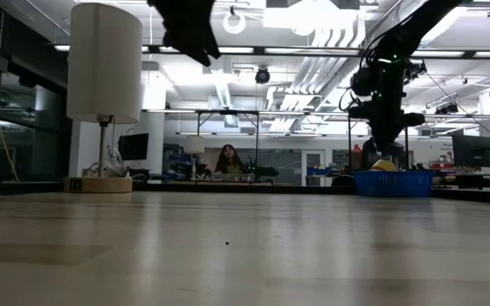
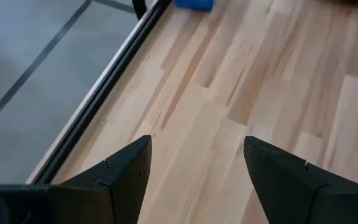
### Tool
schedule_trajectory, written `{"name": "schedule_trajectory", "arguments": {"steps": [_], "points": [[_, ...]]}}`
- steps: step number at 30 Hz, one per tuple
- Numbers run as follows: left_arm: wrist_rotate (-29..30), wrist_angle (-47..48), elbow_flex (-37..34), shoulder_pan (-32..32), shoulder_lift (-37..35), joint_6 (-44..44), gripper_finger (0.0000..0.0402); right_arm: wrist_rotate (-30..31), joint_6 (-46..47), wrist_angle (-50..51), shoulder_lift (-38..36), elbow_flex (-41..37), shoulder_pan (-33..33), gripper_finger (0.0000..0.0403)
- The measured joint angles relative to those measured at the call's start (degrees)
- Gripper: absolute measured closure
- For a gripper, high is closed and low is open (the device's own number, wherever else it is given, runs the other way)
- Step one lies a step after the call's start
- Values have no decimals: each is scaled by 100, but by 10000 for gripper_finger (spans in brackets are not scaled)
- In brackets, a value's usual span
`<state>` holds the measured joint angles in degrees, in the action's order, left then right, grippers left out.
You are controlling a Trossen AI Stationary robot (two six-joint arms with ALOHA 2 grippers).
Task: Pick and place Stapler, Stapler remover, tape
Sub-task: Put the blue tape into the blue bin, then return to Home Position
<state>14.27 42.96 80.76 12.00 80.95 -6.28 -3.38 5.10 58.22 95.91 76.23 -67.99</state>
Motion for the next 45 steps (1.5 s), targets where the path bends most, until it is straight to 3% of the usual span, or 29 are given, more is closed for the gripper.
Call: {"name": "schedule_trajectory", "arguments": {"steps": [12,27,40,45], "points": [[-266,-1413,-1751,-1,-1554,-600,152,-2,707,-206,10,-523,13,365],[-663,-1561,-1981,-1,-1760,-451,152,238,1612,-720,-2,-778,66,348],[-792,-1195,-1983,-3,-2109,-405,152,209,1746,-623,-10,-776,63,237],[-944,-1082,-1983,-3,-2308,-405,152,99,1755,-560,-113,-776,66,213]]}}
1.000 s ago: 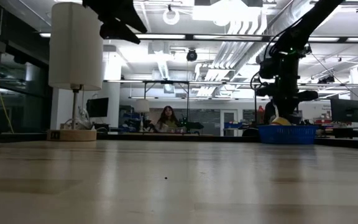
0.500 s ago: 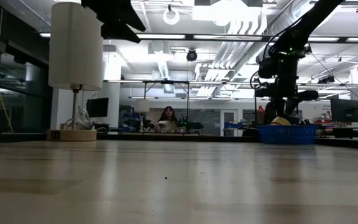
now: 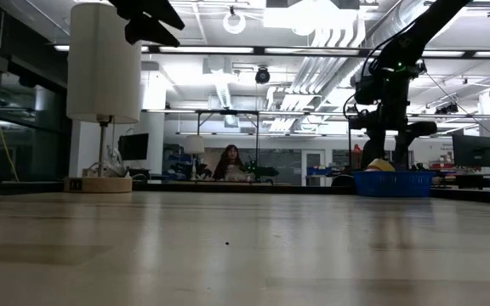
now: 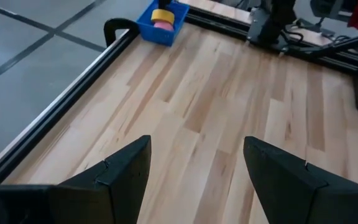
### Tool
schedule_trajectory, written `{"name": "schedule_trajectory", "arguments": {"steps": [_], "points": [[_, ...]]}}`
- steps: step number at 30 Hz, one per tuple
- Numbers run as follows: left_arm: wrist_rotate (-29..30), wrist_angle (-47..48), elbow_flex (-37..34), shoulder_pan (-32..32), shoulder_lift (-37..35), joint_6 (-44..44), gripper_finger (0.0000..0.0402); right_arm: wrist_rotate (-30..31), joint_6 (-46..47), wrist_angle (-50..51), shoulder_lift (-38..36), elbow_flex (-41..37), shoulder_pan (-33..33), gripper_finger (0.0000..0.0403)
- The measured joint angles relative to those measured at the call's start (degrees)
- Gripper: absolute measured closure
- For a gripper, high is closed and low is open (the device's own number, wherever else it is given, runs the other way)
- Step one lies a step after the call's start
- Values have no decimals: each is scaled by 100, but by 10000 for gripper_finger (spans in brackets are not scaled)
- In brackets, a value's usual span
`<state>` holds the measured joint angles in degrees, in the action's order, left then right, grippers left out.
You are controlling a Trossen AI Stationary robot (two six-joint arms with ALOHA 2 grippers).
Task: Pick and place Stapler, Stapler remover, tape
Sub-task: Return to Home Position
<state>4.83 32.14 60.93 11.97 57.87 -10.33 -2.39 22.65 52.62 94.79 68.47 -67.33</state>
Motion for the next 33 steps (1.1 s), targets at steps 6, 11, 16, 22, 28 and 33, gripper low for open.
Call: {"name": "schedule_trajectory", "arguments": {"steps": [6,11,16,22,28,33], "points": [[-24,194,0,0,-190,-184,152,-84,37,163,-428,2,82,210],[-28,481,0,-3,-375,-198,152,-90,44,240,-1113,4,417,210],[5,632,0,-61,-606,-199,152,17,39,171,-1928,4,986,210],[404,119,-596,-609,-1004,-238,152,473,-69,29,-2766,9,2306,210],[429,-1046,-1628,-1303,-1457,-630,152,634,-259,-455,-2987,10,3959,210],[587,-1791,-2273,-1971,-1780,-978,152,807,-167,-1929,-3170,-627,5076,210]]}}
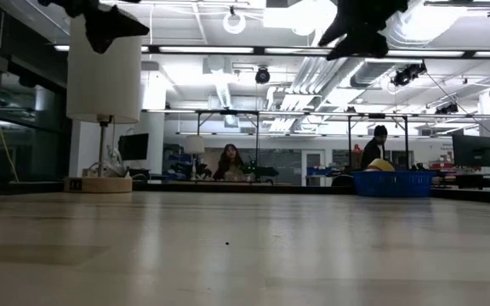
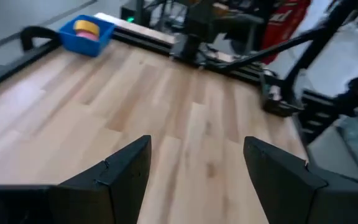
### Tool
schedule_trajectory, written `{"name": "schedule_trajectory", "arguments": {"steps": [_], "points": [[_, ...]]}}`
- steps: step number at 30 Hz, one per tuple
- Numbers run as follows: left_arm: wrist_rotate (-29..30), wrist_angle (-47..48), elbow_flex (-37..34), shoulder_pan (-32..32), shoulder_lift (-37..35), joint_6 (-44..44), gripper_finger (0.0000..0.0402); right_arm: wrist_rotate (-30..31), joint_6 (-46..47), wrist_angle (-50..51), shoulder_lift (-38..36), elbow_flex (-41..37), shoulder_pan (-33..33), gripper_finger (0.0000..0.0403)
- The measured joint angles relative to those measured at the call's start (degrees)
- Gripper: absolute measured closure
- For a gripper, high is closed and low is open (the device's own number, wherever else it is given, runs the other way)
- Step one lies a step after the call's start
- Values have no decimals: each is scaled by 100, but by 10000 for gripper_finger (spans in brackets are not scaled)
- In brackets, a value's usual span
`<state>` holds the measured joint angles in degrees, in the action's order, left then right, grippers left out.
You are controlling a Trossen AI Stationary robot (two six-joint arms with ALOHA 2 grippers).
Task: Pick and place Stapler, Stapler remover, tape
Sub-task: Return to Home Position
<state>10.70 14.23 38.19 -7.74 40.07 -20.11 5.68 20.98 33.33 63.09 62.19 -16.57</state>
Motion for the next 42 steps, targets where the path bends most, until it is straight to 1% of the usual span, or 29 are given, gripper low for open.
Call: {"name": "schedule_trajectory", "arguments": {"steps": [1,3,7,11,14,20,25,33,35,37,39,42], "points": [[89,-113,-116,-152,-57,-76,152,-36,76,-478,-113,-302,163,210],[474,-372,-356,-467,-180,-238,152,-185,282,-1478,-395,-993,403,210],[1364,-1044,-867,-1098,-365,-409,152,-497,730,-2876,-1153,-2363,657,210],[1877,-1807,-1385,-1477,-433,-517,152,-450,984,-3857,-2139,-3463,813,210],[2051,-2362,-1725,-1587,-460,-615,152,-296,1115,-4319,-2982,-4141,906,210],[2096,-3655,-2388,-1590,-478,-565,152,-155,1265,-4343,-4444,-5005,1167,210],[2137,-4580,-2902,-1590,-478,-565,152,235,1188,-4176,-5309,-5397,1383,210],[2474,-5497,-3617,-1588,-471,-704,152,460,1175,-3170,-6291,-5453,1413,210],[2589,-5777,-3720,-1586,-468,-709,152,477,1168,-3103,-6304,-5428,1411,210],[2698,-5748,-3731,-1524,-480,-706,152,486,1159,-3020,-6260,-5402,1404,210],[2520,-5778,-3731,-1288,-472,-619,152,492,1217,-2954,-6285,-5385,1394,210],[1764,-5836,-3735,-700,-541,-476,152,457,1260,-2779,-6303,-5392,1396,210]]}}
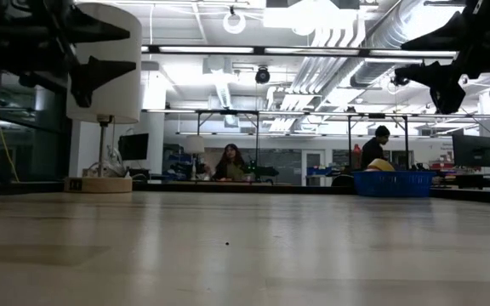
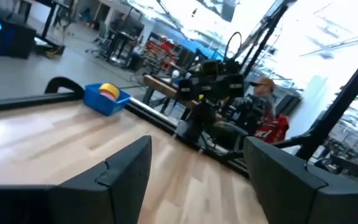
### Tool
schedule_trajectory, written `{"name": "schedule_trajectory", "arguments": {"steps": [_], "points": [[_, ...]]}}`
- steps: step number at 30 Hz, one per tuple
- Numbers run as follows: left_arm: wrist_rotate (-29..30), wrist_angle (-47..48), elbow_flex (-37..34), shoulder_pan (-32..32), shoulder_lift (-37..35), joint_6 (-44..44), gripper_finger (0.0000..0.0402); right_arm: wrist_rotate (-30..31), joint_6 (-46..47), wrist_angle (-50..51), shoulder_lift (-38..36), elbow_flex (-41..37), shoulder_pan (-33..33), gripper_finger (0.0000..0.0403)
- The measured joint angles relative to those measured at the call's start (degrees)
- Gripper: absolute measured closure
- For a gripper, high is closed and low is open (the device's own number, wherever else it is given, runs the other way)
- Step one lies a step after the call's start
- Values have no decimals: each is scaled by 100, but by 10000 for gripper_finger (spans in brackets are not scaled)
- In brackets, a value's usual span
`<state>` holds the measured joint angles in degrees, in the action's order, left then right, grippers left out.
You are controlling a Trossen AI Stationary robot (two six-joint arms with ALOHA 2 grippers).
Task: Pick and place Stapler, Stapler remover, tape
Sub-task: Return to Home Position
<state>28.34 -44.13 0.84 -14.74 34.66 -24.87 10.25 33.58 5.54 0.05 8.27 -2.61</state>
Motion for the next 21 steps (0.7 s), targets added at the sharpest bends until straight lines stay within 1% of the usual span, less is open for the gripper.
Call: {"name": "schedule_trajectory", "arguments": {"steps": [4,7,9,11,14,18,20,21], "points": [[-1020,307,-3,981,-318,88,152,-20,-56,-11,0,4,-1,210],[-1908,857,-7,1656,-651,11,152,-19,-151,80,0,4,-2,210],[-2361,1264,-7,1953,-876,-34,152,12,-222,247,0,4,-2,210],[-2512,1694,-11,2124,-1092,-42,152,101,-297,317,0,-8,-2,210],[-2462,2166,-11,2189,-1373,23,152,219,-446,235,0,-136,-1,210],[-2444,2757,-17,2187,-1668,62,152,310,-596,-358,1,-582,0,210],[-2542,3024,-17,2187,-1812,43,152,142,-773,-836,65,-732,-2,210],[-2598,3134,-17,2187,-1895,35,152,96,-818,-882,71,-771,-2,210]]}}
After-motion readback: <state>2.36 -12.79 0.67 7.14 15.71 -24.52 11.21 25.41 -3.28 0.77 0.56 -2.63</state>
